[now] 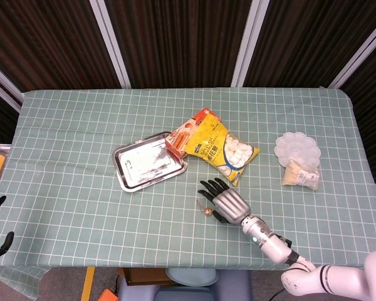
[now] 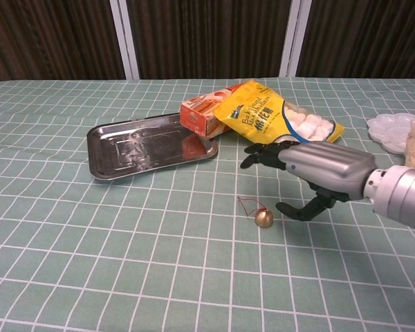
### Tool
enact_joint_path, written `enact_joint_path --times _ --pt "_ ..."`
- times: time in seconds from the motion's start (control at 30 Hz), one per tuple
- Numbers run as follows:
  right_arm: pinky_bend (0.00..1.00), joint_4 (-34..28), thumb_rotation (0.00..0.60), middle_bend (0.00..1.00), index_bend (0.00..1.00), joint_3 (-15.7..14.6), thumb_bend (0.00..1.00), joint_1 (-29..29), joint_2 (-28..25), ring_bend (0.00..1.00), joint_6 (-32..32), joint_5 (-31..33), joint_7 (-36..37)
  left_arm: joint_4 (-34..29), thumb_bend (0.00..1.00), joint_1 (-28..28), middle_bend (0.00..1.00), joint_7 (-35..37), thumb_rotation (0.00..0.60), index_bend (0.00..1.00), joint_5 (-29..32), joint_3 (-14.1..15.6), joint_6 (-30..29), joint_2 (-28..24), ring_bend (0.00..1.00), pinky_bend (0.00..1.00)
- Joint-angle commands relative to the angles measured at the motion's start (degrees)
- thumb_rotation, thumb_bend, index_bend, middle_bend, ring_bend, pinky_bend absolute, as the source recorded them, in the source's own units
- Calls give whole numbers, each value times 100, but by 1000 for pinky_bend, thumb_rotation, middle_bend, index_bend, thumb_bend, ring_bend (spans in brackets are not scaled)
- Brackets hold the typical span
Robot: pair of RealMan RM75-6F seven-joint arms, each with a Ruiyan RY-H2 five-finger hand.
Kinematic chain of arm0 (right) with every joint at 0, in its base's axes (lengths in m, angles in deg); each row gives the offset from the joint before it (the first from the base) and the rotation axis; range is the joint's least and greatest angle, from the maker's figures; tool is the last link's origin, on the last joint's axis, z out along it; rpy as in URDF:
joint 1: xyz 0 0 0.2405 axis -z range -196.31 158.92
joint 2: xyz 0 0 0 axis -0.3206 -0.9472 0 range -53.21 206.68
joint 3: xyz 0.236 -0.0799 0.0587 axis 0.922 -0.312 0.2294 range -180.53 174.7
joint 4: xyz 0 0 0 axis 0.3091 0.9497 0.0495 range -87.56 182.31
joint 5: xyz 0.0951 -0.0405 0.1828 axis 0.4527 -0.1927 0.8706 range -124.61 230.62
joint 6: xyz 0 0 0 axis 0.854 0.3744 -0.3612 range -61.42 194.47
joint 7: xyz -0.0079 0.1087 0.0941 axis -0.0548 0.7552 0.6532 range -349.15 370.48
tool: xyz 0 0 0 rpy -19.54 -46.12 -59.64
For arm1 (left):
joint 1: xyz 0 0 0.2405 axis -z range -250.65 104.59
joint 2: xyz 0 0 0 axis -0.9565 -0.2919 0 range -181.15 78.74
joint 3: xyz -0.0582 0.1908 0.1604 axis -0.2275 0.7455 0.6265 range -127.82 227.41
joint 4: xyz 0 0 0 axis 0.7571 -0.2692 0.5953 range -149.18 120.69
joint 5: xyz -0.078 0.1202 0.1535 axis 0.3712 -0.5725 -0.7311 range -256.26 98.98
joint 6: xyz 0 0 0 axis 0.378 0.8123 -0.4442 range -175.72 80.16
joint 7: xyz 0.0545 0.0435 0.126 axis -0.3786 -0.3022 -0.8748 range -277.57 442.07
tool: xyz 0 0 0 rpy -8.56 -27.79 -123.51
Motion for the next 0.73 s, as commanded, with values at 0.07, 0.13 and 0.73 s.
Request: enact_joint_path --times 0.07,0.13,0.73 --pt "0 -869 600 11 119 -226 539 704 -803 0 1215 -320 -456 4 385 -35 0 23 600 0 -26 -15 -98 -16 0 58" --pt "0 -1248 600 1 54 -414 504 1257 -1261 0 2066 -471 -672 14 384 -63 0 19 600 0 -24 -29 -166 -13 0 57" --pt "0 -1094 600 0 0 -464 340 3254 -2146 0 4153 -325 6 -46 381 -15 0 -230 600 0 -115 -6 -108 117 0 48"
